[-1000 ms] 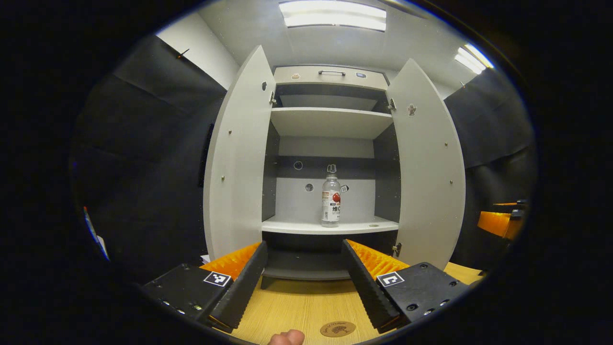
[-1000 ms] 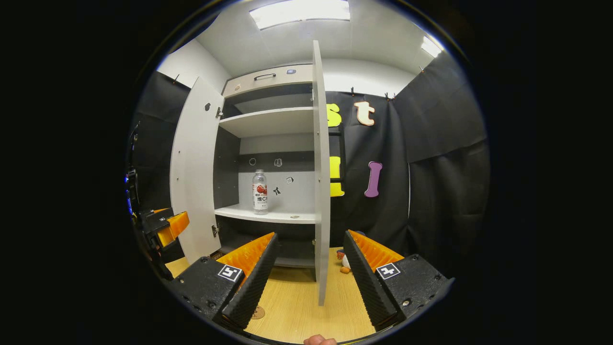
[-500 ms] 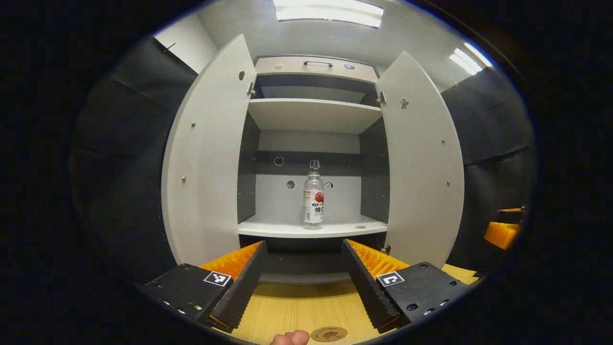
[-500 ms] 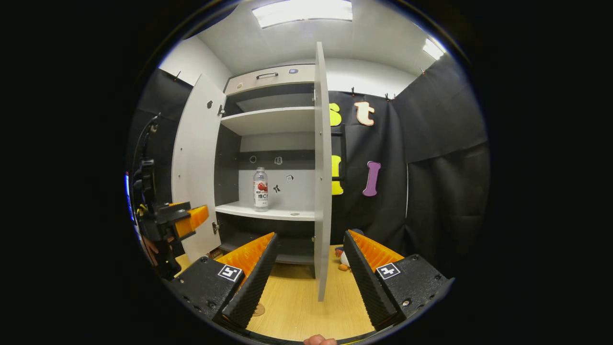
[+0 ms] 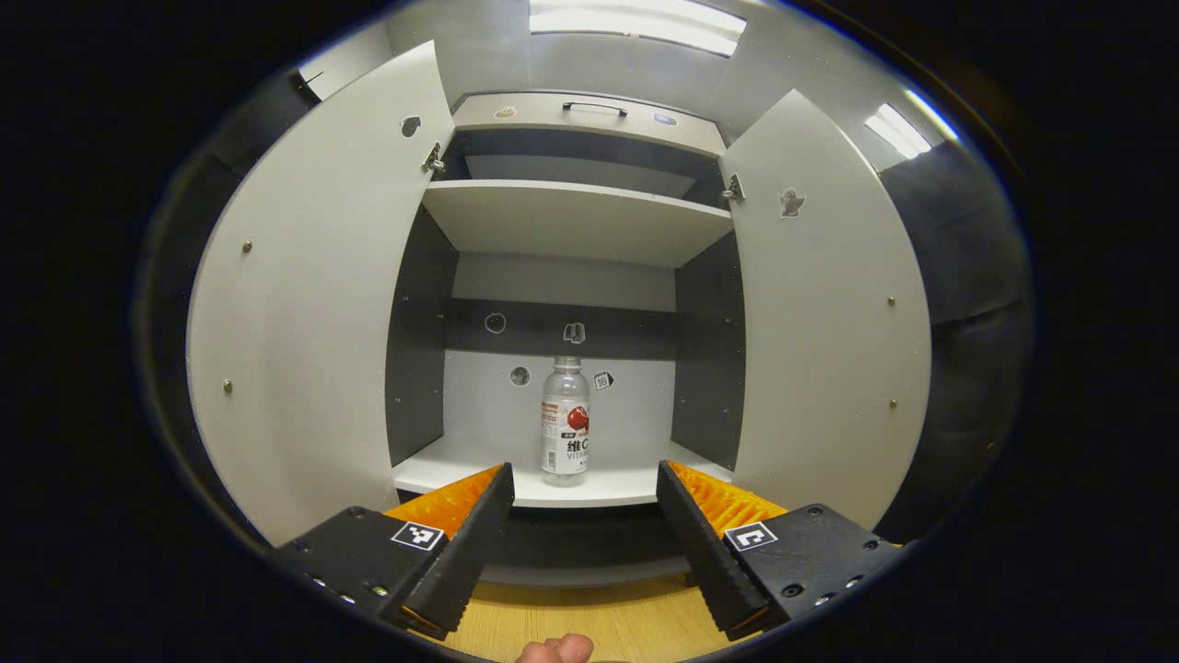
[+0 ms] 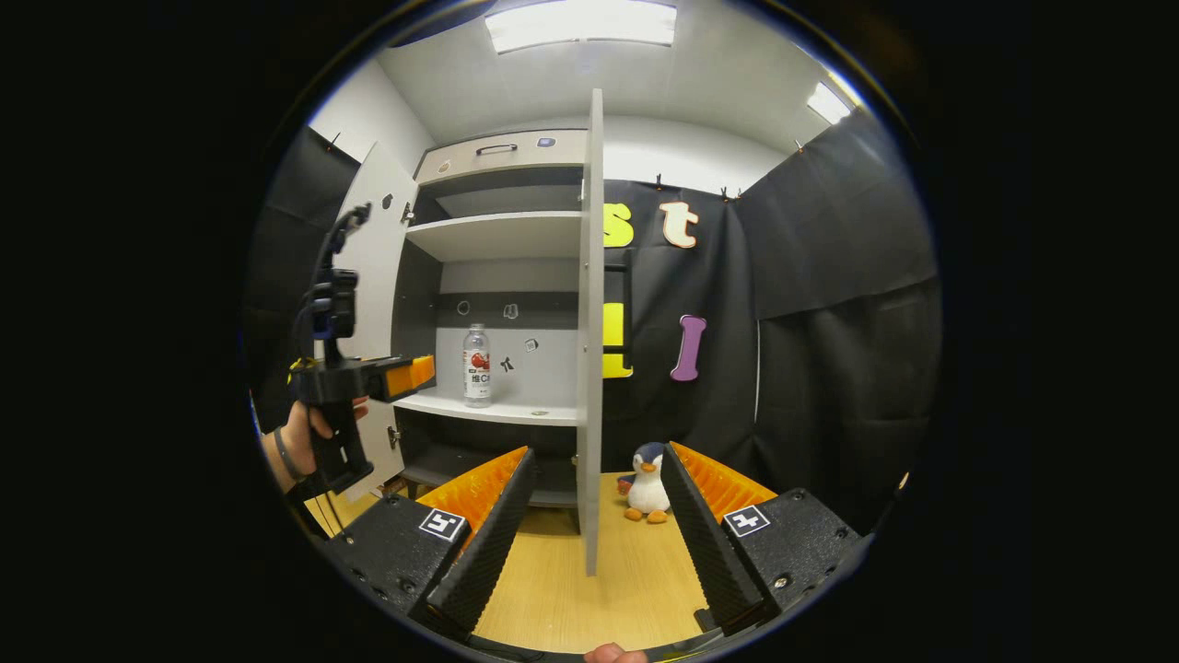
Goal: Grasp the bottle in the cabinet with the left hand and place it on the coaster, then close the right door with the right hand and the left door with the left hand.
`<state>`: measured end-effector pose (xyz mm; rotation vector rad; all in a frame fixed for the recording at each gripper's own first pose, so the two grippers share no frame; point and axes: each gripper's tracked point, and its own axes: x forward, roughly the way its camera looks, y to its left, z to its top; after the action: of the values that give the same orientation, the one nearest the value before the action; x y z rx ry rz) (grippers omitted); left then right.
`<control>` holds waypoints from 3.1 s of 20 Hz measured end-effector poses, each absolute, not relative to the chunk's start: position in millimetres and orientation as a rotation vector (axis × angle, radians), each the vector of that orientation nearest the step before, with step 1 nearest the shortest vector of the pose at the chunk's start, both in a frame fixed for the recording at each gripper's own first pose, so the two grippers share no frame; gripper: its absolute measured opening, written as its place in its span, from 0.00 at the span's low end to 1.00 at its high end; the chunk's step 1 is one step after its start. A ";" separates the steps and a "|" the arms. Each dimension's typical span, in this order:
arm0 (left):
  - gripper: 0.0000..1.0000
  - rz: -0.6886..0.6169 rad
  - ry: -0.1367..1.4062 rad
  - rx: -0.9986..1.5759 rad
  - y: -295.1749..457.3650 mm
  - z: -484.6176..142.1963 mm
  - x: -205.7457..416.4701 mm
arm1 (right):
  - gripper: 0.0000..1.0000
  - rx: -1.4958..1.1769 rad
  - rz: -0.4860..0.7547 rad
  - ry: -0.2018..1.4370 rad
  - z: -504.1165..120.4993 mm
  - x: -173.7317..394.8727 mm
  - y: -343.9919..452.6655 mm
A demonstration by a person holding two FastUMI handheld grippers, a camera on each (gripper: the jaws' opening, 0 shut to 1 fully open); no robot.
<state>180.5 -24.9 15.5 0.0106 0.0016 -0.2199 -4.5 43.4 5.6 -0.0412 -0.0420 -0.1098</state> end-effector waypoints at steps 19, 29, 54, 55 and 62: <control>0.95 -0.167 0.054 0.062 -44.0 -23.1 358.3 | 0.84 -0.024 -0.281 -0.020 2.7 9.6 -7.4; 0.94 -0.130 0.064 0.075 -43.1 -37.4 410.1 | 0.84 -0.016 -0.319 0.001 -5.5 13.0 -16.0; 0.77 -0.195 -0.010 -0.005 -1.8 -7.6 266.9 | 0.84 -0.019 -0.170 -0.031 4.7 17.0 7.2; 0.77 -0.187 -0.012 0.001 1.6 -8.2 257.5 | 0.84 -0.018 -0.155 -0.035 5.5 15.3 11.3; 0.77 -0.147 -0.060 0.061 11.3 -23.8 192.4 | 0.84 -0.030 -0.039 -0.036 22.7 10.8 39.4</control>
<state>192.4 11.3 -23.8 0.0611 -0.0601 -0.1473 10.8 39.4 22.7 -0.0298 -0.0364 -0.0387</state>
